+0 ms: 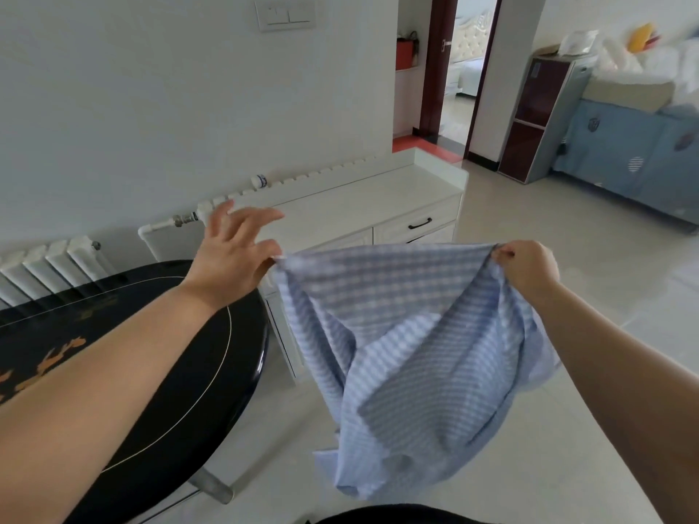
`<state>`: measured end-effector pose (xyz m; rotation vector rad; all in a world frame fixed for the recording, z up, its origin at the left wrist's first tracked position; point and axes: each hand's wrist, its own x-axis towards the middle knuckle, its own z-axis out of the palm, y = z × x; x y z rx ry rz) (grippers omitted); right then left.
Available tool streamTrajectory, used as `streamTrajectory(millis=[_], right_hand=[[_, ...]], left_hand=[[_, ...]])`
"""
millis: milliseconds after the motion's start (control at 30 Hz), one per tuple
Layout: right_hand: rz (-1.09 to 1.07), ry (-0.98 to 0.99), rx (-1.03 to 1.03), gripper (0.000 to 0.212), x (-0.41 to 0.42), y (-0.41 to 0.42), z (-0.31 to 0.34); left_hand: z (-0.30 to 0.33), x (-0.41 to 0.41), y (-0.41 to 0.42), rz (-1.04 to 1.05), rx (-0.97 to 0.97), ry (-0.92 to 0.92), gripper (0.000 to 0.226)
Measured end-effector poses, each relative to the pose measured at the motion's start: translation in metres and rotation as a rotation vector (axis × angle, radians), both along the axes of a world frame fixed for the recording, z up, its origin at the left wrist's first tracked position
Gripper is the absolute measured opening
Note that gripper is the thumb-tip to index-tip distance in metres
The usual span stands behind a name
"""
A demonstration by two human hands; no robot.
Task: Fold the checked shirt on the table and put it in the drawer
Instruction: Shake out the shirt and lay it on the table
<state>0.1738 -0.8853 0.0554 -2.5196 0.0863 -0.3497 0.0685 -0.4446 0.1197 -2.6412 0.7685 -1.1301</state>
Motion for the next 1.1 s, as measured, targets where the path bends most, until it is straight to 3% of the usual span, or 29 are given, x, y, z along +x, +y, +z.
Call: streamTrajectory(millis=[67,167,267,333,400,467,600,667,833,967,1100], right_hand=[[-0.065,0.009,0.003,0.024,-0.002,-0.007,-0.009],[-0.199,-0.117,0.082,0.028,-0.008,-0.01,-0.007],[-0.137,-0.203,0.118,0.029,-0.005,-0.002,0.013],[-0.077,-0.215,0.094,0.028,0.0,0.005,0.025],[-0.075,-0.217,0.12,0.027,0.004,0.012,0.033],[-0.081,-0.219,0.145,0.027,0.007,0.018,0.035],[-0.036,-0.233,0.149,0.025,0.007,0.034,0.038],[-0.02,-0.241,0.149,0.024,0.008,0.038,0.041],[0.0,-0.262,0.169,0.024,0.006,0.038,0.044],[-0.018,-0.273,0.186,0.024,0.003,0.035,0.043],[-0.014,-0.25,0.161,0.024,0.002,0.027,0.039]], left_hand=[[0.008,0.006,-0.011,-0.046,0.103,0.066,0.009],[0.008,0.009,-0.006,0.086,0.177,0.24,0.013],[0.001,0.008,0.016,0.222,0.208,0.41,0.017],[-0.004,0.01,0.029,0.282,0.057,0.619,0.026],[-0.004,0.006,0.035,0.25,-0.264,0.923,0.039],[-0.008,-0.005,0.031,0.235,-0.489,1.094,0.037],[-0.03,-0.014,0.029,0.373,-0.392,0.993,0.036],[-0.039,-0.015,0.034,0.375,-0.452,0.975,0.031],[-0.051,-0.012,0.039,0.363,-0.781,0.817,0.012],[-0.054,-0.007,0.032,0.342,-1.29,0.681,0.043],[-0.052,-0.002,0.033,0.296,-1.299,0.72,0.009]])
